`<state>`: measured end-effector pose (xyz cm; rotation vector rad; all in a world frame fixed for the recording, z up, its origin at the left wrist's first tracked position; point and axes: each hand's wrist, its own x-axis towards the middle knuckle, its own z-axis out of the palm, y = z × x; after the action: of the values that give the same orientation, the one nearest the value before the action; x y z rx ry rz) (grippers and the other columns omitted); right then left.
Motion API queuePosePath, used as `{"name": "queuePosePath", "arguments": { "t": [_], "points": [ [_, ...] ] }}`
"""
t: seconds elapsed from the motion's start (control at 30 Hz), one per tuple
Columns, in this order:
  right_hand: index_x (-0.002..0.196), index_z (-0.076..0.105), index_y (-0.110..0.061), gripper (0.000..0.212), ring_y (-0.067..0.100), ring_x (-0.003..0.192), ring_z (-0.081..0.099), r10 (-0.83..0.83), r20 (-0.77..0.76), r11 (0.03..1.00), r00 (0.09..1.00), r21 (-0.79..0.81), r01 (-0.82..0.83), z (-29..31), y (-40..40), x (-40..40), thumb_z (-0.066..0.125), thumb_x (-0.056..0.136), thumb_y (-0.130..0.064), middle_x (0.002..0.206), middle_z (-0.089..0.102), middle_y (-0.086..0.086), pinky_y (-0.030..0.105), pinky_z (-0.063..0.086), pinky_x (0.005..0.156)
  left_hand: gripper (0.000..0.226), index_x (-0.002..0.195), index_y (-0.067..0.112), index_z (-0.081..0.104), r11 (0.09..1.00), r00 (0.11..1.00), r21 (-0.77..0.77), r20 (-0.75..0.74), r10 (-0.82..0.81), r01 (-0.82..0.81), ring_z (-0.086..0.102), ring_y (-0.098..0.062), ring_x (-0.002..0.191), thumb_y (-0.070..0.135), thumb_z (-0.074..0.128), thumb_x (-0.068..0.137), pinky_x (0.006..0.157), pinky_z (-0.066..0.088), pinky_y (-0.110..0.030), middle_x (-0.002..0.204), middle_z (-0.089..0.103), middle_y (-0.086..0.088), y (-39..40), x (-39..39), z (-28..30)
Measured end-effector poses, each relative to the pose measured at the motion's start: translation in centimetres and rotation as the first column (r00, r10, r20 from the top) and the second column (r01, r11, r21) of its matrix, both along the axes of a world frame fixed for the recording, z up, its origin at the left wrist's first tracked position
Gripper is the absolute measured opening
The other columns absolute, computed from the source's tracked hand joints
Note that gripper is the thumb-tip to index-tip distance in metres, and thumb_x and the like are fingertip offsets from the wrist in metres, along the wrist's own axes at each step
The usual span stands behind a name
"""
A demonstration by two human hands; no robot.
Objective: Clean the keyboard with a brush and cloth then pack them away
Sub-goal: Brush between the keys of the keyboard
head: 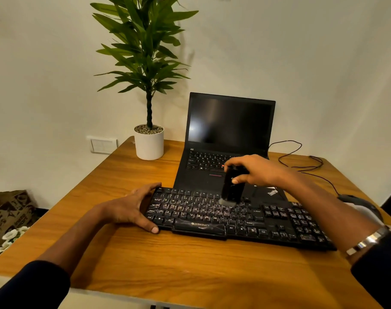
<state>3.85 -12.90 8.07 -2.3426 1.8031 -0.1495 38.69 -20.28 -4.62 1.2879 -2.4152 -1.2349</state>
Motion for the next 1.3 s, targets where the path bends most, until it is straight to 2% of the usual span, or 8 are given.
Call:
{"name": "queuePosePath", "arguments": {
  "t": [0.23,0.47,0.63,0.77,0.87,1.07,1.2,1.3],
  "points": [
    [0.117,0.058,-0.029,0.033,0.017,0.109,0.053,-0.046,-0.133,0.999,0.990,0.021,0.049,1.7,0.6,-2.3,0.066,0.087,-0.018,0.118,0.058,-0.002,0.029,0.043,0.084,0.121,0.131,0.071,0.012,1.000,1.000,0.012,-0.013,-0.015,0.015,0.033,-0.021,0.134,0.060,0.093,0.042,0.110,0.039,-0.052,0.142,0.028,0.014,0.0,-0.1,0.1],
    [0.116,0.058,-0.029,0.034,0.014,0.107,0.055,0.023,0.071,0.998,0.997,-0.062,-0.018,0.4,0.3,-0.2,0.069,0.085,-0.021,0.115,0.063,-0.003,0.029,0.042,0.089,0.120,0.130,0.075,0.015,1.000,0.999,-0.005,-0.038,-0.007,0.007,0.037,-0.021,0.133,0.054,0.096,0.044,0.108,0.042,-0.050,0.146,0.031,0.012,-0.1,0.0,-0.2],
    [0.117,0.058,-0.029,0.033,0.012,0.109,0.051,0.004,-0.008,1.000,1.000,-0.024,-0.005,0.2,0.5,-1.5,0.067,0.086,-0.019,0.120,0.061,-0.005,0.030,0.041,0.090,0.119,0.129,0.076,0.015,1.000,0.999,0.003,-0.042,-0.013,0.013,0.038,-0.020,0.131,0.055,0.095,0.043,0.107,0.043,-0.050,0.144,0.032,0.013,-0.1,0.1,-0.2],
    [0.114,0.059,-0.029,0.032,0.018,0.112,0.054,-0.041,-0.088,0.998,0.995,0.047,0.045,0.9,1.2,-3.6,0.066,0.086,-0.016,0.119,0.060,-0.003,0.039,0.046,0.094,0.119,0.129,0.076,0.015,1.000,0.999,-0.005,-0.036,-0.013,0.013,0.038,-0.020,0.131,0.056,0.095,0.043,0.108,0.043,-0.050,0.142,0.032,0.016,-0.1,0.1,-0.3],
    [0.116,0.059,-0.027,0.033,0.019,0.111,0.054,-0.058,-0.145,0.996,0.988,0.058,0.067,1.8,1.3,-3.9,0.066,0.086,-0.015,0.120,0.059,-0.002,0.037,0.047,0.092,0.121,0.132,0.073,0.014,1.000,0.999,-0.001,-0.039,-0.012,0.012,0.038,-0.019,0.130,0.056,0.095,0.043,0.108,0.043,-0.050,0.142,0.032,0.015,-0.1,0.1,-0.3],
    [0.117,0.057,-0.028,0.034,0.012,0.104,0.052,0.006,-0.014,0.998,1.000,-0.058,-0.006,1.1,0.8,-1.9,0.067,0.086,-0.019,0.116,0.060,-0.004,0.025,0.038,0.083,0.121,0.132,0.074,0.015,1.000,0.999,0.003,-0.042,-0.013,0.013,0.039,-0.020,0.131,0.056,0.095,0.043,0.107,0.044,-0.050,0.144,0.032,0.012,-0.1,0.1,-0.2],
    [0.115,0.057,-0.031,0.032,0.015,0.109,0.053,-0.026,-0.053,1.000,0.998,0.003,0.026,0.5,1.1,-2.9,0.066,0.086,-0.018,0.119,0.060,-0.005,0.036,0.046,0.091,0.119,0.129,0.075,0.016,1.000,0.999,-0.004,-0.046,-0.007,0.006,0.039,-0.020,0.131,0.056,0.095,0.043,0.107,0.043,-0.050,0.144,0.032,0.011,-0.1,0.1,-0.2],
    [0.116,0.057,-0.031,0.033,0.020,0.109,0.054,-0.068,-0.154,0.995,0.986,0.065,0.079,1.3,1.4,-4.2,0.065,0.086,-0.016,0.119,0.059,-0.002,0.039,0.047,0.092,0.120,0.130,0.074,0.015,1.000,0.999,-0.003,-0.039,-0.007,0.007,0.038,-0.020,0.130,0.057,0.095,0.042,0.107,0.044,-0.050,0.144,0.032,0.010,-0.1,0.1,-0.2]
  ]
}}
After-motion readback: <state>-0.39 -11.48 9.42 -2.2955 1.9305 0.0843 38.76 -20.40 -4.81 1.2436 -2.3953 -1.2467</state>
